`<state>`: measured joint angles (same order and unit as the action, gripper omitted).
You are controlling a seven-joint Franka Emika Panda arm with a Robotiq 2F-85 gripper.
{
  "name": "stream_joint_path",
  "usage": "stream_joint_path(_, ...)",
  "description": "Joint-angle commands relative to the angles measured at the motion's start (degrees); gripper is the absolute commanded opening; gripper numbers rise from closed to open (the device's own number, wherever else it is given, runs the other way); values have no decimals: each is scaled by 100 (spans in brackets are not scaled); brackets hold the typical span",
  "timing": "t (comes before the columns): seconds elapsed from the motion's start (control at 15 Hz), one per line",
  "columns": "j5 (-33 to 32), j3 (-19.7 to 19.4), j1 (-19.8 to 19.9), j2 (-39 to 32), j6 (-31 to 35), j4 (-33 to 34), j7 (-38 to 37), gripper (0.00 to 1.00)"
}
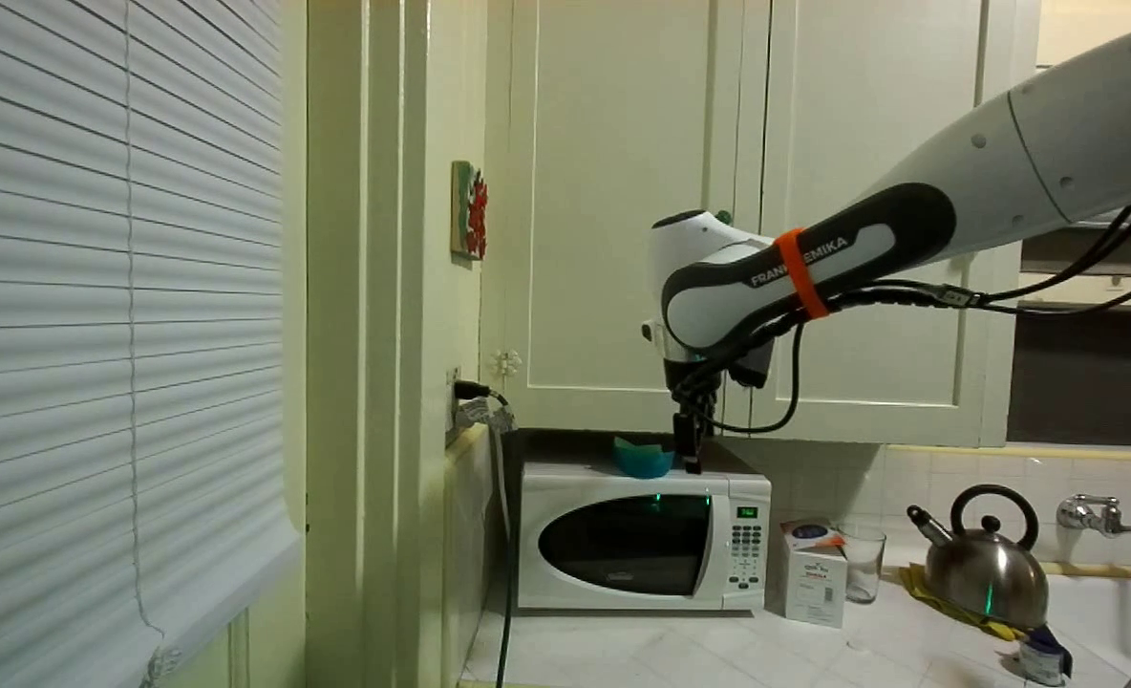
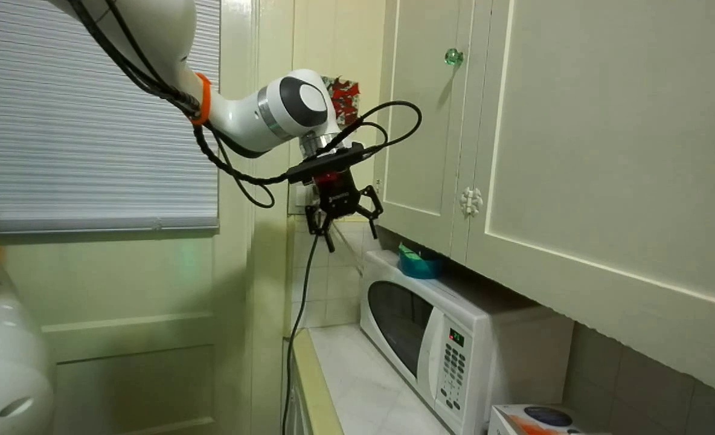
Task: Put the bowl over the microwave
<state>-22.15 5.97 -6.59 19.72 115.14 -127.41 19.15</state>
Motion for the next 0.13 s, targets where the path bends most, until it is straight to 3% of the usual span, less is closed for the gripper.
stream_joint_path(0.0,-8,-23,-21,9,-51,-22,-26,100)
stream_joint_path(0.07,-8,-23,-21,3,-44,-9,-24,100)
